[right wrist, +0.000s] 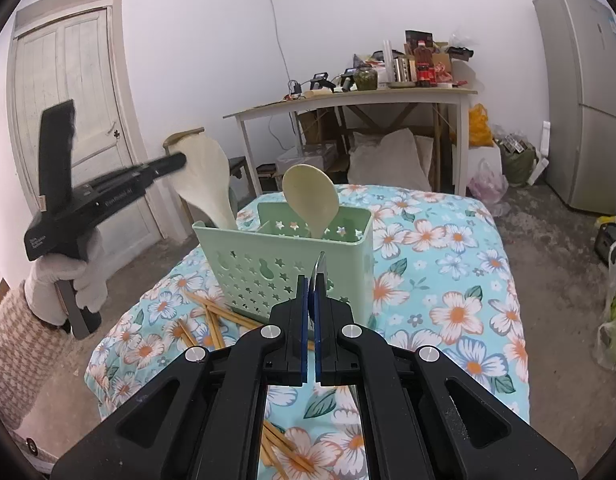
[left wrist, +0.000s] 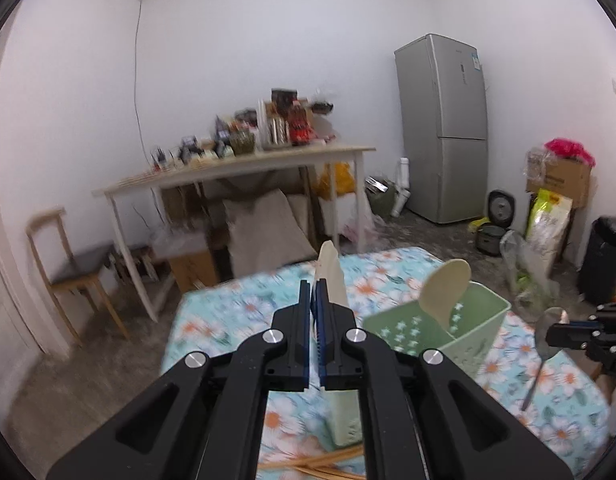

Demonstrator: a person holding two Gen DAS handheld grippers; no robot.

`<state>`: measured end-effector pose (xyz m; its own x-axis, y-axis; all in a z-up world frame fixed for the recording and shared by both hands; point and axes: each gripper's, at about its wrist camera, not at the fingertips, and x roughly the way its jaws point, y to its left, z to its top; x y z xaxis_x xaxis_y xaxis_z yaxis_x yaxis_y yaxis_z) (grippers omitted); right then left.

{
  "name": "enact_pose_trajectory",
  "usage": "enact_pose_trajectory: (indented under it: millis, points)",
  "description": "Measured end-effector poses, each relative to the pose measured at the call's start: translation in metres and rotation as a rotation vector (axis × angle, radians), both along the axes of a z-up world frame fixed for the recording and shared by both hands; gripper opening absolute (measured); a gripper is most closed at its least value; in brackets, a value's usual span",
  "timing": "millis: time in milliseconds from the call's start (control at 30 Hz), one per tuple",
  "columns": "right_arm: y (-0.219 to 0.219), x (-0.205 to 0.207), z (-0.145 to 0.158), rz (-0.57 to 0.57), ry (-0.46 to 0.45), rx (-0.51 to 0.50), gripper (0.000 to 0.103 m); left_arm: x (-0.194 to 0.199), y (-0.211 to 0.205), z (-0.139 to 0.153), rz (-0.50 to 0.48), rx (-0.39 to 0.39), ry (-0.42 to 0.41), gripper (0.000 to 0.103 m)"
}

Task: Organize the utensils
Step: 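Carry the spoon toward the basket with the right tool while the left tool lowers the paddle into it, then open the left tool to drop the paddle while the right tool releases the spoon into the basket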

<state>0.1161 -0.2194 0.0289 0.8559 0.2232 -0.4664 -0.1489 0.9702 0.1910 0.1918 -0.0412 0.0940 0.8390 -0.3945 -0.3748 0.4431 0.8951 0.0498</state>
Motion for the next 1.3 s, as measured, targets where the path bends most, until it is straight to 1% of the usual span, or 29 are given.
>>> enact_pose_trajectory:
  millis: [133,300,400,500,533,700,833,900,967,1033,1133,1233,1300]
  points:
    - [-0.002,-0.001,0.001,-0.001,-0.003,-0.003,0.001,0.007,0.005,-0.003,-0.038,-0.077,0.059,0.005]
    - [-0.005,-0.001,0.001,-0.006,-0.001,0.005,0.001,0.014,0.016,-0.002,-0.069,-0.185,0.119,0.026]
    - [-0.007,-0.002,0.002,-0.01,-0.003,0.008,0.001,0.014,0.024,-0.003,-0.075,-0.233,0.15,0.029]
    - [-0.008,-0.003,0.006,-0.014,-0.012,0.013,0.001,0.003,0.029,-0.003,-0.078,-0.261,0.155,0.036]
    - [-0.009,-0.004,0.009,-0.015,-0.019,0.015,0.001,-0.001,0.032,-0.004,-0.082,-0.271,0.155,0.037]
    - [-0.015,-0.007,0.029,-0.013,-0.063,0.033,0.001,-0.024,0.043,-0.01,-0.094,-0.292,0.167,0.046]
    - [-0.021,-0.005,0.053,0.003,-0.11,0.057,0.001,-0.042,0.051,-0.028,-0.089,-0.309,0.205,0.048]
    - [-0.023,-0.003,0.07,0.018,-0.146,0.074,0.001,-0.05,0.055,-0.038,-0.082,-0.316,0.223,0.051]
    - [-0.025,0.0,0.085,0.039,-0.176,0.097,0.001,-0.055,0.058,-0.047,-0.079,-0.311,0.242,0.053]
    - [-0.027,0.005,0.1,0.064,-0.209,0.132,0.001,-0.06,0.058,-0.054,-0.072,-0.289,0.25,0.055]
    - [-0.031,0.017,0.116,0.102,-0.244,0.198,0.001,-0.066,0.062,-0.063,-0.071,-0.284,0.257,0.06]
    - [-0.029,0.03,0.124,0.107,-0.272,0.203,0.001,-0.069,0.068,-0.069,-0.065,-0.29,0.261,0.066]
    - [-0.027,0.039,0.123,0.11,-0.273,0.208,0.001,-0.07,0.07,-0.073,-0.06,-0.292,0.265,0.07]
